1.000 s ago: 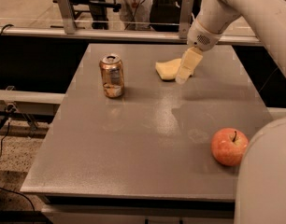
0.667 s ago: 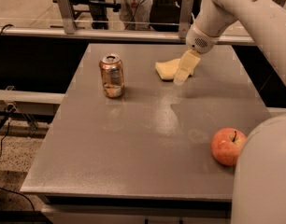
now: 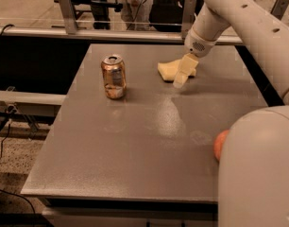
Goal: Pick sponge
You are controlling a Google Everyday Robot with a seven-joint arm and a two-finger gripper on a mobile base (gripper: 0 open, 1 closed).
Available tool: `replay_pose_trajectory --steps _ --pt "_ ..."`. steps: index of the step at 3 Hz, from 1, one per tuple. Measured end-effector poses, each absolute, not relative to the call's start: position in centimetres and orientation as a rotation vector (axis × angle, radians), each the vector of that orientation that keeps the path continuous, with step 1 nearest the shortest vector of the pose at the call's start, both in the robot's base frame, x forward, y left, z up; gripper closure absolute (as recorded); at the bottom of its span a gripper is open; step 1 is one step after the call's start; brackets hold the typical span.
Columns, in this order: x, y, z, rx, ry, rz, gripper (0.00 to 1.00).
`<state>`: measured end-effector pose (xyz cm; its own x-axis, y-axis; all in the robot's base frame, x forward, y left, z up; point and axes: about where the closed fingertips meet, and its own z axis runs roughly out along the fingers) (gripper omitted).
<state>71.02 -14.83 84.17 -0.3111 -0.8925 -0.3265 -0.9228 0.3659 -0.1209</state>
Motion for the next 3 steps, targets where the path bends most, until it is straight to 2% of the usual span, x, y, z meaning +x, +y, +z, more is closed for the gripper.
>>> replay_pose_trajectory --steps 1,3 --pt "71.5 -14.8 83.6 -1.595 2.316 0.15 0.21" --pt "71.1 -14.7 85.3 -1.568 2.31 0.206 0.68"
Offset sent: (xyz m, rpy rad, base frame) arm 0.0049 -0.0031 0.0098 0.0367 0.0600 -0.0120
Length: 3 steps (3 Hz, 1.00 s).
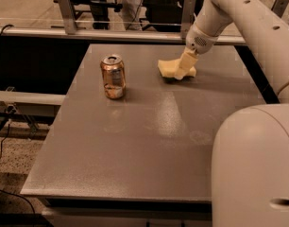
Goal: Pick sponge
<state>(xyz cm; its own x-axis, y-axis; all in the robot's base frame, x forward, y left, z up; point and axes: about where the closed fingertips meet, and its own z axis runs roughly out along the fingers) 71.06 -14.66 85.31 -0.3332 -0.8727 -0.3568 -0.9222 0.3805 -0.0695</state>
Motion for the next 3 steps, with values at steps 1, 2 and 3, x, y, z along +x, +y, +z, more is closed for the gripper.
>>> replay_pose_trajectory --steps 1,2,3 --pt "69.0 -14.4 89.0 -1.568 2.255 0.23 0.98" --pt "67.2 -13.9 92.3 -1.59 2.194 0.242 1.0" --pt "65.7 -13.2 95.2 -1.62 2.129 0.25 1.0"
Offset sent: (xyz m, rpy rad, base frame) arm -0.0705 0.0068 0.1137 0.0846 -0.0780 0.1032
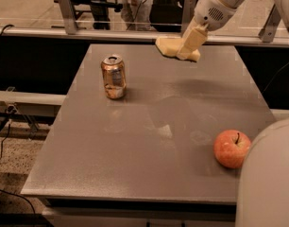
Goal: Pick sponge
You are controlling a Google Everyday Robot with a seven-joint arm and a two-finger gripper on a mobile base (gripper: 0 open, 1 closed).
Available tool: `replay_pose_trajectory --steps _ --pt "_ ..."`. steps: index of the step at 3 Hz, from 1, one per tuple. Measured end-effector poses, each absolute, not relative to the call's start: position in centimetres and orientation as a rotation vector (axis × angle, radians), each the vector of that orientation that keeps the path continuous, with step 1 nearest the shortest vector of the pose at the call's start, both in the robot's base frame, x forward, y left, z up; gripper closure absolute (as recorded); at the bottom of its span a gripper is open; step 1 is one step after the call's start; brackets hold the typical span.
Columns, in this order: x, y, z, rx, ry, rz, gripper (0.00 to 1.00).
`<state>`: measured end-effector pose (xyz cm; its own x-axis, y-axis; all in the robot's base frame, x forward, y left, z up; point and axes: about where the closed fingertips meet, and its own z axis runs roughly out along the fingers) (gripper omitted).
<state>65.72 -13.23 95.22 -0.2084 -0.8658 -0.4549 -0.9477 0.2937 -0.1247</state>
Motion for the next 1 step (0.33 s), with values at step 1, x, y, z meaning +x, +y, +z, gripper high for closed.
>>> replay_pose_trajectory --steps 1 --pt "65.72 -13.22 95.22 -1.619 2.129 0.25 1.0"
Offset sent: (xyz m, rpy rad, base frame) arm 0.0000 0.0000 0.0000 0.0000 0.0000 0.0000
